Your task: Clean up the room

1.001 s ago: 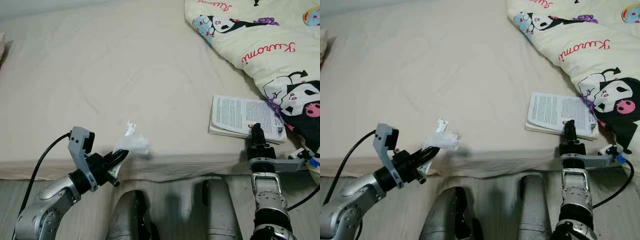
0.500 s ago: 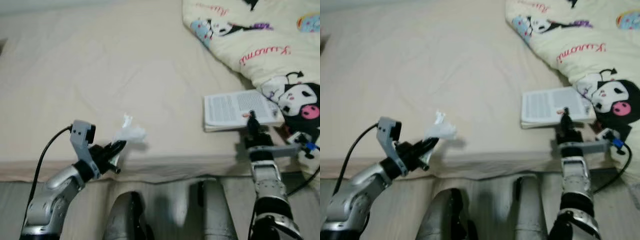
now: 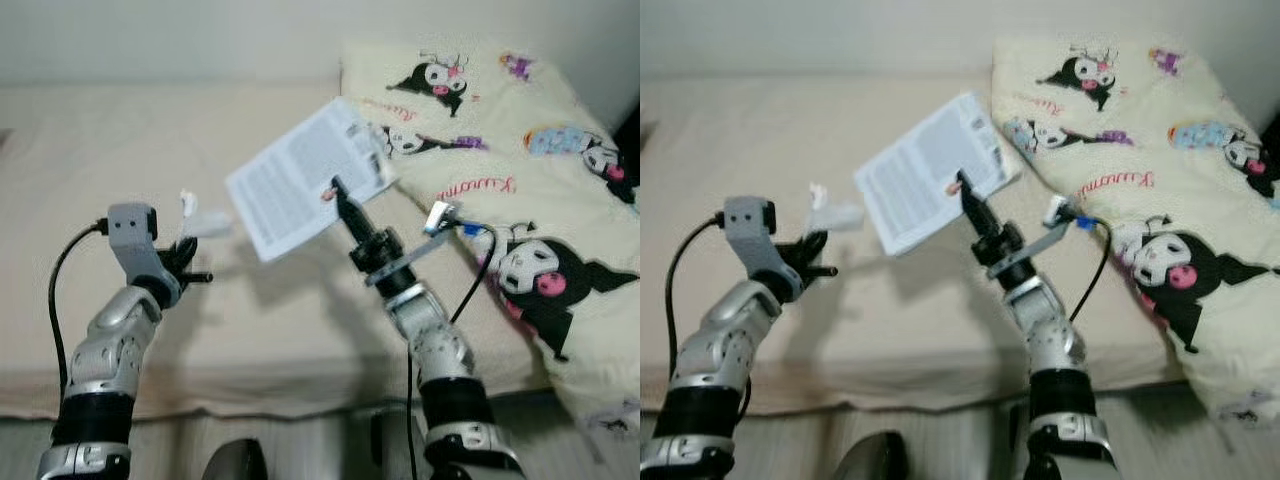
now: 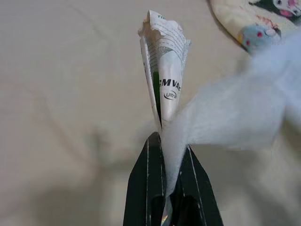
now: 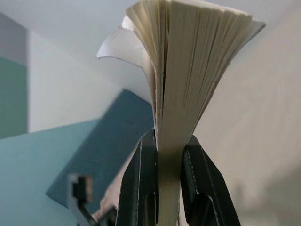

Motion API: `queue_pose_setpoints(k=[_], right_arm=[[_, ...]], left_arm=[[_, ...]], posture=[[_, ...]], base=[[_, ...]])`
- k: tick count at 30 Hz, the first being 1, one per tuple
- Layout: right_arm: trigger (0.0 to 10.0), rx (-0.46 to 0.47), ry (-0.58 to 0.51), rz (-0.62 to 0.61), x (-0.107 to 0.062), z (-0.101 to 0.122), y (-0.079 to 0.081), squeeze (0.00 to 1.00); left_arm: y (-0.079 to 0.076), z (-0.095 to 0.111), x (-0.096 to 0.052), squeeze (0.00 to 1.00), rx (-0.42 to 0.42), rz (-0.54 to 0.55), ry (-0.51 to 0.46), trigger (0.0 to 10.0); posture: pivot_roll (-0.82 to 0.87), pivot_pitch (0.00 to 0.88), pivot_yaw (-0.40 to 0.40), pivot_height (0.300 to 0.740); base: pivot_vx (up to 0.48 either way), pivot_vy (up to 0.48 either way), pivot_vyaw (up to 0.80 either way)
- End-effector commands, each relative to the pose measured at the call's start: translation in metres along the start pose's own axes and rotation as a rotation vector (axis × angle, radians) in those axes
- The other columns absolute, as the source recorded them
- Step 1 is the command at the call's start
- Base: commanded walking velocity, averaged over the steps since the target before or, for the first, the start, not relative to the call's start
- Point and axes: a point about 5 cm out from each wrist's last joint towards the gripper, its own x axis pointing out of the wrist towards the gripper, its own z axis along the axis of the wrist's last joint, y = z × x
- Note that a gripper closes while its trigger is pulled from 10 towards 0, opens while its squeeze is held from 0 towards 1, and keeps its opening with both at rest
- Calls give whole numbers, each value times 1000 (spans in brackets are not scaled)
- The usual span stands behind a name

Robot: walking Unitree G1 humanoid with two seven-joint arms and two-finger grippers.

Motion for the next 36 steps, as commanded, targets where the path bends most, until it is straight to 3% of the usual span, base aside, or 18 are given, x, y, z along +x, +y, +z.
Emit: queue_pose_setpoints(k=[1,6,8,9,14,17,20,23,24,25,26,27,29,30,31,33,35,36], right_arm=[[0,-14,-1,21,1,0,3,0],[0,-53,91,-70,-22,-13,-15,0],[0,-53,91,-70,-22,-13,-15,0],[0,-86,162,-161,-40,-24,-32,0],[0,-117,231,-248,-57,-33,-48,0],[0,-153,299,-369,-78,-40,-66,0],[0,-182,354,-462,-96,-45,-77,0],[0,-190,371,-488,-101,-47,-80,0],[3725,-219,409,-529,-111,-51,-84,0],[3725,-219,409,-529,-111,-51,-84,0],[10000,-267,448,-557,-120,-55,-87,0],[10000,-267,448,-557,-120,-55,-87,0],[10000,-333,506,-532,-125,-61,-86,0],[10000,-333,506,-532,-125,-61,-86,0],[10000,-419,595,-486,-121,-69,-84,0],[10000,-419,595,-486,-121,-69,-84,0],[10000,-480,677,-523,-126,-77,-87,0],[10000,-480,677,-523,-126,-77,-87,0]], left_arm=[[0,-11,-3,0,-3,14,21,10000],[-4,-51,-18,0,-21,21,92,10000],[-4,-51,-18,0,-21,21,92,10000],[9,-75,-27,0,-23,83,163,10000],[26,-97,-38,0,-62,168,247,10000],[45,-124,-58,0,-38,258,361,10000],[54,-143,-76,0,-22,295,444,10000],[56,-148,-82,0,-16,302,468,10000],[59,-158,-92,0,-15,323,505,10000],[59,-158,-92,0,-15,323,505,10000],[64,-168,-105,0,-13,356,556,10000],[64,-168,-105,0,-13,356,556,10000],[70,-187,-132,0,-18,417,675,10000],[70,-187,-132,0,-18,417,675,10000],[71,-202,-154,0,-24,465,771,10000],[71,-202,-154,0,-24,465,771,10000],[69,-214,-173,0,-33,497,855,10000],[69,-214,-173,0,-33,497,855,10000]], posture=[[-78,42,25,634],[-81,0,14,653],[-81,0,14,653],[-78,0,11,663],[-73,0,7,677],[-72,0,4,691],[-74,0,2,701],[-74,0,2,706],[-73,0,1,706],[-73,0,1,706],[-73,0,1,706],[-73,0,1,706],[-74,0,-8,706],[-74,0,-8,706],[-88,0,-6,706],[-88,0,-6,706],[-84,0,-9,706],[-84,0,-9,706]], base=[[-480,0,0],[0,0,0],[0,0,0],[0,0,0],[0,0,0],[0,0,0],[0,0,0],[0,0,0],[0,0,0],[0,0,0],[0,0,0],[0,0,0],[0,0,763],[0,0,756],[0,0,756],[0,0,756],[0,0,756],[0,0,756]])
